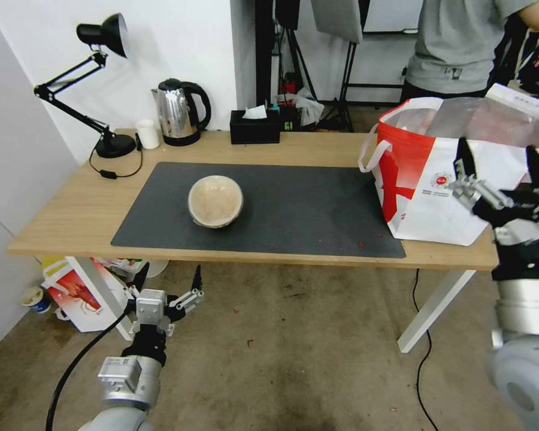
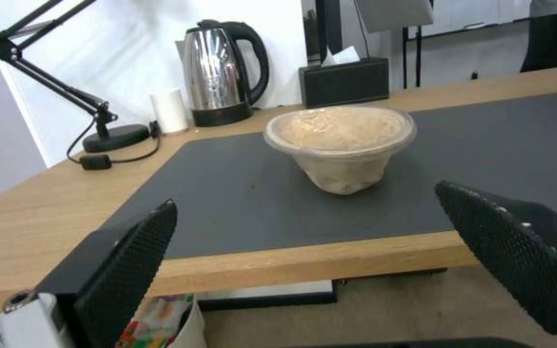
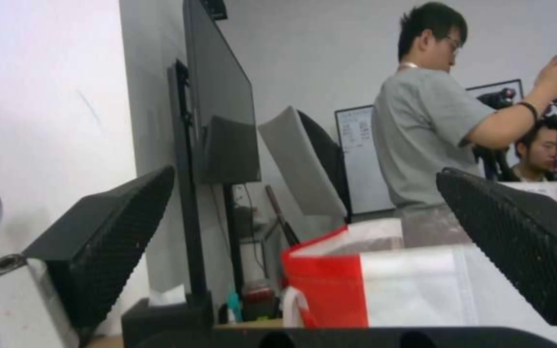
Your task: Pick up the trash from the table and place it into the takeout bag.
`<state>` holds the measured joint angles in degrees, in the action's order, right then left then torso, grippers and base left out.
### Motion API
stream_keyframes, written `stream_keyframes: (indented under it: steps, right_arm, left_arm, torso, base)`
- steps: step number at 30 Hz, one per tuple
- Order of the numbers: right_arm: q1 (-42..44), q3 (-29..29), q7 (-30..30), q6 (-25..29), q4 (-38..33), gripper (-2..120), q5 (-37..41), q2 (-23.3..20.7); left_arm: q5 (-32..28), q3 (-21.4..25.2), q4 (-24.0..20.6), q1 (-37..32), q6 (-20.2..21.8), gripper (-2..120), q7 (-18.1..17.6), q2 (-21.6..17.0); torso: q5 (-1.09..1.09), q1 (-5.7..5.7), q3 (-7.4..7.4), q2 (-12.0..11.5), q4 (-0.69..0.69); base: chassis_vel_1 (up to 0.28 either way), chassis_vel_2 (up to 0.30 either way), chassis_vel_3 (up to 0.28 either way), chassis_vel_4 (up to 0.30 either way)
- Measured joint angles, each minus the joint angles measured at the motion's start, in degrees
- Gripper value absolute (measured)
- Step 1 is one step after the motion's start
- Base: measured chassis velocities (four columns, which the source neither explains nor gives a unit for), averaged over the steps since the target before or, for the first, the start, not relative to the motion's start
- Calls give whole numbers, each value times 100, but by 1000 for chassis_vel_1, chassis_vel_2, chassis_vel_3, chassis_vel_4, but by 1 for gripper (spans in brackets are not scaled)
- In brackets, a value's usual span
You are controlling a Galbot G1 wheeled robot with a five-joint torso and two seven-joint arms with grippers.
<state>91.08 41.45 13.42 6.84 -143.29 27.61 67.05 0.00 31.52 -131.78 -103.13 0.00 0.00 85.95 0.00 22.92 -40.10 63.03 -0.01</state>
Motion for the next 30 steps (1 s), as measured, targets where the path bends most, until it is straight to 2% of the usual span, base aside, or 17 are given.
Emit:
stream_keyframes:
  steps: [10,20,30]
  right_arm:
    - [380,-550,22,570,4,100,-921,198]
    - [484,-968,27,768,8,100,-1354,306]
    - [824,-1546,-9,1486,337,100,-2007,544]
  left_arm:
    - [0,0,0,0,0,100,0,0]
    - [0,0,0,0,0,100,0,0]
    - [0,0,0,0,0,100,0,0]
  torso:
    - [-1,0,0,0,1]
    - [0,0,0,0,1]
    - [0,0,0,-1,1]
  base:
    - [0,0,0,0]
    - [0,0,0,0]
    - [0,0,0,0]
